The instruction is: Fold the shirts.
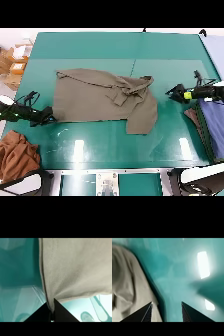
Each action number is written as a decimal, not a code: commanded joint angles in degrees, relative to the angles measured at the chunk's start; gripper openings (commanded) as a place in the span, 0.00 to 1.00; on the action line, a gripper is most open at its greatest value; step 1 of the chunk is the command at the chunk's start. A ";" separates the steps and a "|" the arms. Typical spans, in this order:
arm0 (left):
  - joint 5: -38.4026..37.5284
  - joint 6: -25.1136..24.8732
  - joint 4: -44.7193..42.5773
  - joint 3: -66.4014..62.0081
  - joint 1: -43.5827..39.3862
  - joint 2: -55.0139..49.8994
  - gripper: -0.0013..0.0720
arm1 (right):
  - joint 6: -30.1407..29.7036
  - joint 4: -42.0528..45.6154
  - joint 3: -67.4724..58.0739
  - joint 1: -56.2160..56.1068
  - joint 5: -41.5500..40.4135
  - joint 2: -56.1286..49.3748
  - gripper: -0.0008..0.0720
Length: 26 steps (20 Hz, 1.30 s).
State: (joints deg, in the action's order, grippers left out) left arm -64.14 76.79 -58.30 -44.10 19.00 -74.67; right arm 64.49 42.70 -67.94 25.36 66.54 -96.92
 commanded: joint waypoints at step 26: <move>-3.78 -6.34 17.31 -83.14 0.98 21.94 0.06 | -3.48 -10.69 -37.62 0.92 -12.22 50.40 0.04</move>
State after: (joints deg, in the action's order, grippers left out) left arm -70.70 70.32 -41.67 -111.02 19.97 -54.61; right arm 60.99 31.94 -99.98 21.85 62.63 -57.23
